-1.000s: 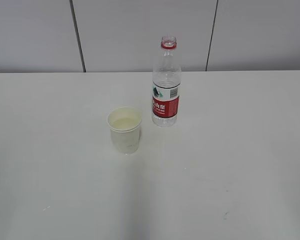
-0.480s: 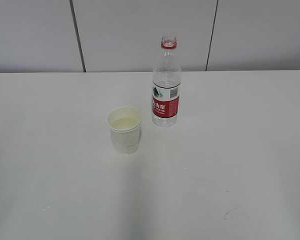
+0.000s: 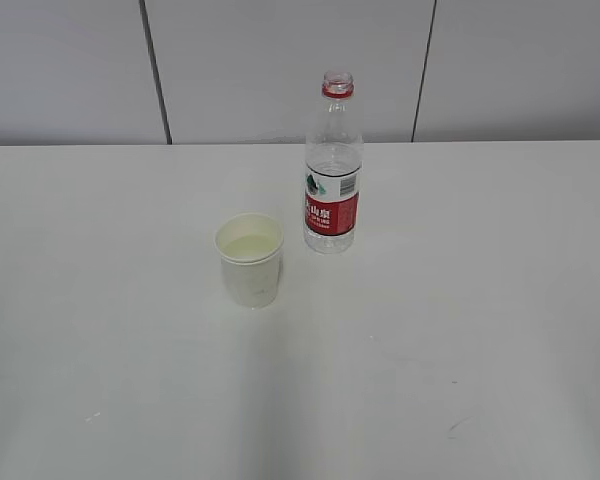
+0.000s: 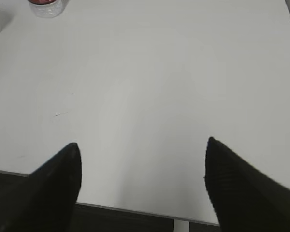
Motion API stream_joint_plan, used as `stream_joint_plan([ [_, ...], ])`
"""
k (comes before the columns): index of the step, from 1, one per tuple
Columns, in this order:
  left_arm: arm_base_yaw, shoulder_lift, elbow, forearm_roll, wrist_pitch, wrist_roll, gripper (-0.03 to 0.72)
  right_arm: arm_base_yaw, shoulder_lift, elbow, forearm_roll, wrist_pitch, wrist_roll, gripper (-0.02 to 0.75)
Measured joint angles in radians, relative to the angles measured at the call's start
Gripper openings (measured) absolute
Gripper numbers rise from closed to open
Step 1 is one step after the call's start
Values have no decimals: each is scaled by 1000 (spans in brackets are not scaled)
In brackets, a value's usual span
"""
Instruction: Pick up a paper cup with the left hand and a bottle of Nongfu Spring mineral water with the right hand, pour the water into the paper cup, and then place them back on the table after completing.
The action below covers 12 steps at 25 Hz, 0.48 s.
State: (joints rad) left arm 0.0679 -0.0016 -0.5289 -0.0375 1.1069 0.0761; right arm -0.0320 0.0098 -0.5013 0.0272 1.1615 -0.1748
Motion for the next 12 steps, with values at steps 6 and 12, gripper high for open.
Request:
stream_joint_plan([
  [6,-23,0,0,0,0,0,426,111,0,0,-2,-4,2,587],
  [12,-23,0,0,1,0,-11,426,150,0,0,-4,-4,11,587],
])
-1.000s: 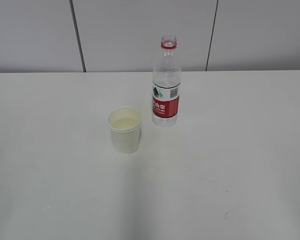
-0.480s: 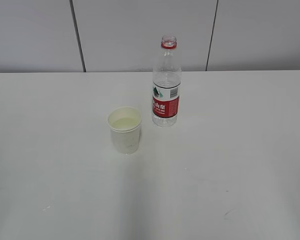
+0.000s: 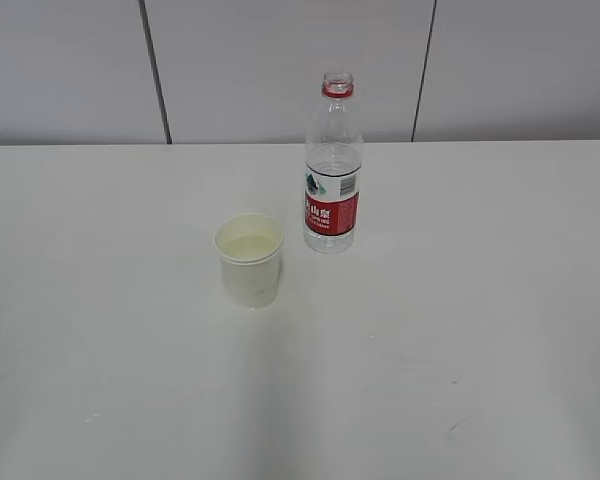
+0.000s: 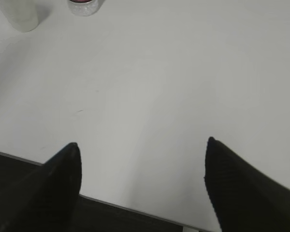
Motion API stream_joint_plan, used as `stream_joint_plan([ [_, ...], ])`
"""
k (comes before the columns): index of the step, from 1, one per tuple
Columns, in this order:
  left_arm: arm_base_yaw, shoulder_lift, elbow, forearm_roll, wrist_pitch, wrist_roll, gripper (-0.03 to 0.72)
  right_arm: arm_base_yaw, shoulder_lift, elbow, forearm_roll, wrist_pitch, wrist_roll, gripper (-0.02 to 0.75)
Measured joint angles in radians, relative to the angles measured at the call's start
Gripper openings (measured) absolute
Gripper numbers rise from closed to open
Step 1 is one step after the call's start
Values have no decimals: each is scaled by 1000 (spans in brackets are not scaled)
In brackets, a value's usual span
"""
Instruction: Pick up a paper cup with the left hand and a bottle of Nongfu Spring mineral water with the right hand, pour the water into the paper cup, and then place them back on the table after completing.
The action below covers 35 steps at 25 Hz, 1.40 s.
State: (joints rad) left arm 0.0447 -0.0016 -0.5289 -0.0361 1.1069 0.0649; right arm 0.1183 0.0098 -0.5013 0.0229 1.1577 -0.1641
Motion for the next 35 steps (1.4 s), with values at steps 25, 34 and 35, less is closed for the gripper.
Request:
stream_joint_plan([
  [25,0,0,0,17,0,-39,425,-1,0,0,-119,-7,164,587],
  [34,0,0,1,17,-2,-39,424,-151,-27,2,-125,-11,164,587],
  [35,0,0,1,19,-2,-39,424,-155,-27,2,-125,-11,164,587],
])
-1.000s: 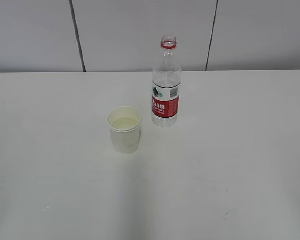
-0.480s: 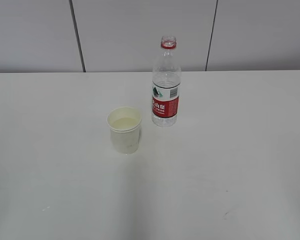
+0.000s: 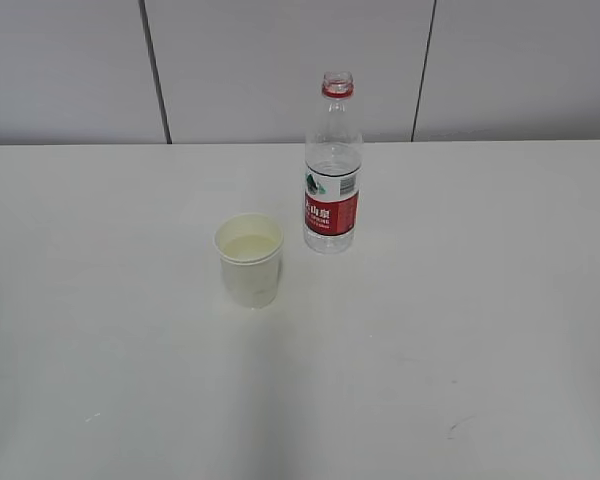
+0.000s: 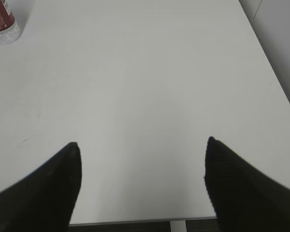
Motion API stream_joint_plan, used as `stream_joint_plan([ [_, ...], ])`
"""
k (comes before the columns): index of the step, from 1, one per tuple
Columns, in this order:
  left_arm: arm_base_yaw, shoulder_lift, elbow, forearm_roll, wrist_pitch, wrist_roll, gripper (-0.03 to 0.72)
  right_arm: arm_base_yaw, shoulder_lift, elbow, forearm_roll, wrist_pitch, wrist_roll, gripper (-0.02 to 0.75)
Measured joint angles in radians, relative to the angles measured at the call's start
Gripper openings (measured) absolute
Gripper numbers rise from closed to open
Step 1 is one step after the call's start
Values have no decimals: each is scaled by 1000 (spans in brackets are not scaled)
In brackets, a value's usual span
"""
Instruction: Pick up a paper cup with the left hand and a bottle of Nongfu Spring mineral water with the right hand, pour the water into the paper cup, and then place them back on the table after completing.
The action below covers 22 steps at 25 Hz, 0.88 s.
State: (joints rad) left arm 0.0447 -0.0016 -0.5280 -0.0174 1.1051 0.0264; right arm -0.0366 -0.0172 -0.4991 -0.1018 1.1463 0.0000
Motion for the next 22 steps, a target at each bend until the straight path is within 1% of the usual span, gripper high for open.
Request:
stream_joint_plan([
  [22,0,0,1,0,0,0,396,-2,0,0,-5,-2,0,587],
])
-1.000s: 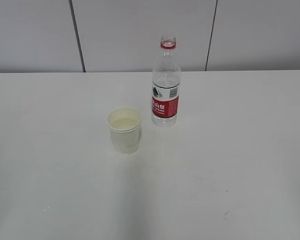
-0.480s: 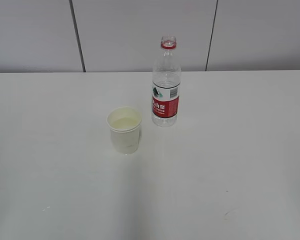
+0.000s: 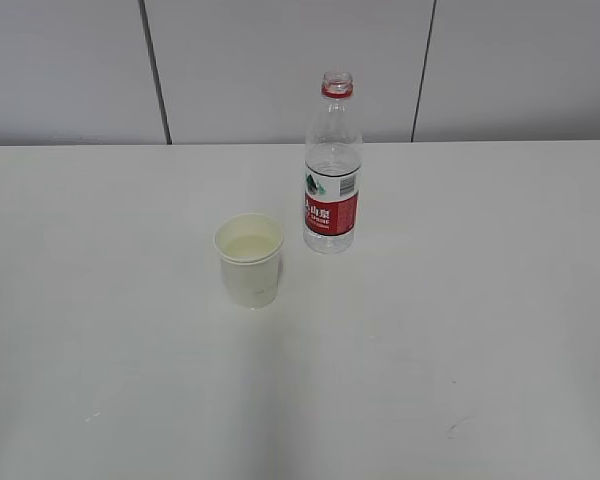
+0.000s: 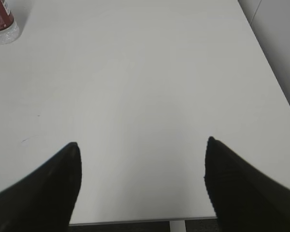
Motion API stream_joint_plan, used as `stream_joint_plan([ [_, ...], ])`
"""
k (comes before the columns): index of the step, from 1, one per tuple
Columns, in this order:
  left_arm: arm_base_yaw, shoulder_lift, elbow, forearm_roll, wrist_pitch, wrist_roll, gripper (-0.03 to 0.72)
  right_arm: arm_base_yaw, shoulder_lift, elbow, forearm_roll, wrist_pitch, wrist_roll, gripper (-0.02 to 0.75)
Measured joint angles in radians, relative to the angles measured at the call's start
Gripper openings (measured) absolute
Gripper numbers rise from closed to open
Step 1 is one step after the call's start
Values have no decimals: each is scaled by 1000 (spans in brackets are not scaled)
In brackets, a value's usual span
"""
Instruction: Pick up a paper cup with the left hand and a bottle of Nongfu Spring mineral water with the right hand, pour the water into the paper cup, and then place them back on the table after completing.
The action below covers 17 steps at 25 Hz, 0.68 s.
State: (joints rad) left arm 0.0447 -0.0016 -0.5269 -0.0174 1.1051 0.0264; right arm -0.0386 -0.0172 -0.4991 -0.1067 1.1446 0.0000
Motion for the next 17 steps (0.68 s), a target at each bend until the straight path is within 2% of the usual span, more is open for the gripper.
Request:
stream_joint_plan([
  [8,0,0,0,0,0,0,396,0,0,0,0,0,0,587],
  [17,0,0,0,0,0,0,351,0,0,0,0,0,0,587],
])
